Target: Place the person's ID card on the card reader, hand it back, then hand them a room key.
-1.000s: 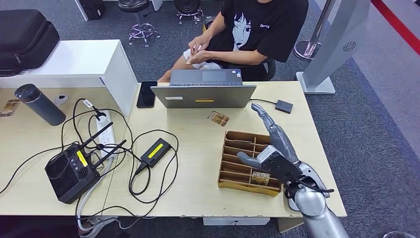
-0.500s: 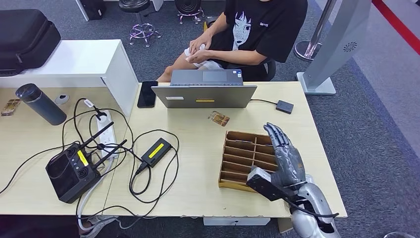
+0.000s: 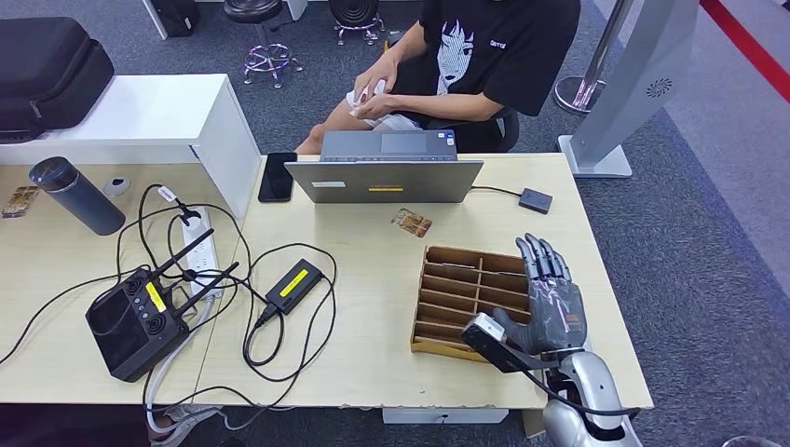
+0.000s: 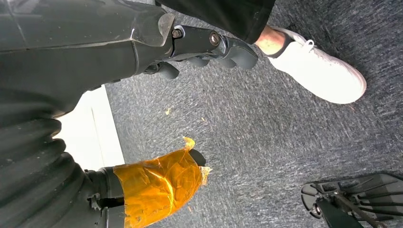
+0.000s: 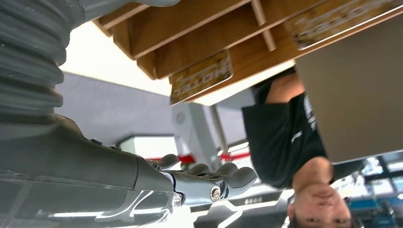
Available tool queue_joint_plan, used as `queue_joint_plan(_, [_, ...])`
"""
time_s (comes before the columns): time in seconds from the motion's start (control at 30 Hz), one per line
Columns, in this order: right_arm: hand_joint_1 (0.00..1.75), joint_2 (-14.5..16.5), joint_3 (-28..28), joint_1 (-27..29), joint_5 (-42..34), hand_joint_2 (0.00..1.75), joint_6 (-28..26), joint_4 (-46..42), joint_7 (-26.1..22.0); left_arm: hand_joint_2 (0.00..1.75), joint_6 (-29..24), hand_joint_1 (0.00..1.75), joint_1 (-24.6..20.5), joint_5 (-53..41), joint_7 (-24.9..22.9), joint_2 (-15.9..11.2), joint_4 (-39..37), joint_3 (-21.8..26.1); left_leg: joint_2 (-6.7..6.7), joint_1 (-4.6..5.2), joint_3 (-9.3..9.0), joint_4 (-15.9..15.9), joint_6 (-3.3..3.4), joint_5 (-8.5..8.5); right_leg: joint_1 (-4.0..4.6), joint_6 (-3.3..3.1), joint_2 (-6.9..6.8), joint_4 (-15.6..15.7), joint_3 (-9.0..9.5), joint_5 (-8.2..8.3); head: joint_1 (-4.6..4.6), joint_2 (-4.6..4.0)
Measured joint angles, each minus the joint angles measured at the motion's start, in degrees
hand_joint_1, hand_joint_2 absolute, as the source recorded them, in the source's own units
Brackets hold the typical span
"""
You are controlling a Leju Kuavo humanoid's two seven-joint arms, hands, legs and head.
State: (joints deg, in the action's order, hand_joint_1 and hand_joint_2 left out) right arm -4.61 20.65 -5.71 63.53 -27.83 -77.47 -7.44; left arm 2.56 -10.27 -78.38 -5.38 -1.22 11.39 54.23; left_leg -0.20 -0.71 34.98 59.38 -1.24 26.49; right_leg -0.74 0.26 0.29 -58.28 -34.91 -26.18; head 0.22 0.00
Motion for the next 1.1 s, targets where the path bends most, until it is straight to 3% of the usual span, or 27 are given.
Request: queue_joint_plan(1.1, [0.0,4.1,0.3,-2.2,0.6,1.75,-5.1,4.7,0.0,1.75,0.0,0.0,-0.8,-2.0,0.0,0.7,0.0,0.0,0.0,0.0,0.0,0.0,0.0,0.0,0.0,0.0,0.0,0.0,0.0,0.0,0.01,0.0])
